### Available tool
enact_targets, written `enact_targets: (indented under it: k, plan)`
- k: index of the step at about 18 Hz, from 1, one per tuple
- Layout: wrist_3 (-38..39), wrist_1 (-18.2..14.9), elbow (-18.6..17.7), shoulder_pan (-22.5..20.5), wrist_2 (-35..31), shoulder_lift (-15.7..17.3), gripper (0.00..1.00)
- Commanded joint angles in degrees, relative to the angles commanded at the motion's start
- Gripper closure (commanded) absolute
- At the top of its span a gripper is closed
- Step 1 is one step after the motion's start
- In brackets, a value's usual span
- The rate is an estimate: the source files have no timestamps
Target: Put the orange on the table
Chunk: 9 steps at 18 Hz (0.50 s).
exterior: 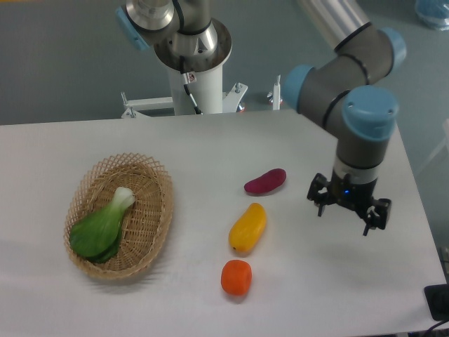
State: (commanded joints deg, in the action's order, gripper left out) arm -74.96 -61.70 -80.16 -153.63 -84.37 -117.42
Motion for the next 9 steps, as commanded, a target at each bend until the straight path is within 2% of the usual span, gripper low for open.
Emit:
enact_targets:
  k: [9]
  plan:
    - [-2.2, 0.8, -0.9, -0.6, -0.6, 0.0, 0.0]
